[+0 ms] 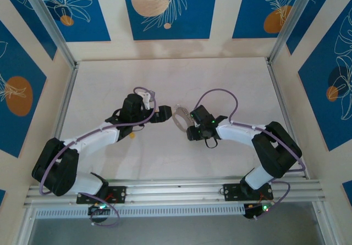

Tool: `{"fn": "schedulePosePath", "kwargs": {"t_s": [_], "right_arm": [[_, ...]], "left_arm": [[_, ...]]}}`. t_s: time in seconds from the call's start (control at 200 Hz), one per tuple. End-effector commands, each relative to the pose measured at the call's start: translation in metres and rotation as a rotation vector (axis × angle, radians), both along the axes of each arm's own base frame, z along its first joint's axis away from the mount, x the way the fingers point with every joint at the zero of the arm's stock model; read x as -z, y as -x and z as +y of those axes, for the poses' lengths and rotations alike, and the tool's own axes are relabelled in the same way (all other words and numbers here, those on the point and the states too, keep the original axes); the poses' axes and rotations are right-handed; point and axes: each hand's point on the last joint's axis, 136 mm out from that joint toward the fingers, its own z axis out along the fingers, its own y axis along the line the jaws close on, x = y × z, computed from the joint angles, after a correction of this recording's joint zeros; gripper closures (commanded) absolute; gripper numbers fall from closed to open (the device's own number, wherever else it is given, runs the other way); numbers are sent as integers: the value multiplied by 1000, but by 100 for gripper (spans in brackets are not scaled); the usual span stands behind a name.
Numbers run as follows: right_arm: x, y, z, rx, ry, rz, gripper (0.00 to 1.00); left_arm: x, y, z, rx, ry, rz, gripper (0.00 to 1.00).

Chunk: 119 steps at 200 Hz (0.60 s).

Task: Put the keys on the keyring

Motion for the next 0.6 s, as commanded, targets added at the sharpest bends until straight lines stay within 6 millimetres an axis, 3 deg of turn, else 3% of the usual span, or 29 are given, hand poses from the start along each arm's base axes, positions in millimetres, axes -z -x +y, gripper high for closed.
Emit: {"fn": "schedulePosePath", "kwargs": {"t_s": [0.0,0.59], "right_arm": [[-5,-9,1,-17,41,-35,54],[6,-21,-3,-65,175,-55,62]], "left_arm": [[-5,2,-4,14,2,-30,3],[-2,0,-6,15,5,-27,2]]}}
